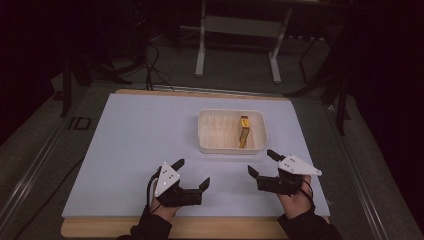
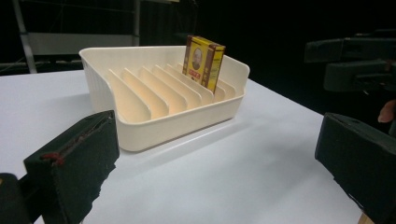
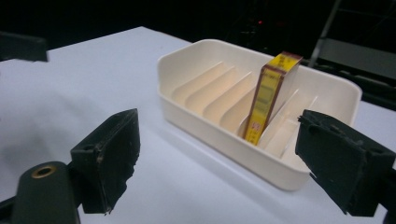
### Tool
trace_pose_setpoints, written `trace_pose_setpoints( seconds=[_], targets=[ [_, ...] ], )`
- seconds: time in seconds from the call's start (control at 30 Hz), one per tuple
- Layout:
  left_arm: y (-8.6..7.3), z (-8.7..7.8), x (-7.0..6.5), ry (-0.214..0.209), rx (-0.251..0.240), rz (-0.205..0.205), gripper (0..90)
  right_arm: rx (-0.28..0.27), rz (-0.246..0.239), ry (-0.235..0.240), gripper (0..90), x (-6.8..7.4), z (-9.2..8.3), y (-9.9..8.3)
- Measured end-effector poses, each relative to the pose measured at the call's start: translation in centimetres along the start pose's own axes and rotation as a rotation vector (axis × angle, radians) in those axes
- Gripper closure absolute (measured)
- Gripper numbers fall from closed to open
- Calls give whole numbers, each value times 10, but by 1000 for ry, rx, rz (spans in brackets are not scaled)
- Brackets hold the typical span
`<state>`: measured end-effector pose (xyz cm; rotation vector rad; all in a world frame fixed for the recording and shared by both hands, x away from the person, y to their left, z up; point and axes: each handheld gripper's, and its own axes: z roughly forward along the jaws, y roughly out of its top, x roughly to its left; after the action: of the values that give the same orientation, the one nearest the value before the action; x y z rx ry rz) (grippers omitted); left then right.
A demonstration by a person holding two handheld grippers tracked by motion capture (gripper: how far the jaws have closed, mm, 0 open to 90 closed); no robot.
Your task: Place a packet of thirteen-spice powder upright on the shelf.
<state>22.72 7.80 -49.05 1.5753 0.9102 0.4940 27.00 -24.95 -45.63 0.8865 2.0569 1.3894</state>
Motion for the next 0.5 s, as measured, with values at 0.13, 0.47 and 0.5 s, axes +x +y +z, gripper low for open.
trace_pose_setpoints(
  seconds=[0.13, 0.47, 0.5],
  targets=[
    [0, 0, 0, -1, 1, 0, 7, 14, -21, 14, 139, 1, -6, -5],
    [0, 0, 0, -6, 2, 2, 7, 69, -25, 64, 152, -4, -18, -23],
    [0, 0, 0, -5, 2, 3, 7, 74, -32, 60, 152, -5, -19, -24]
  ],
)
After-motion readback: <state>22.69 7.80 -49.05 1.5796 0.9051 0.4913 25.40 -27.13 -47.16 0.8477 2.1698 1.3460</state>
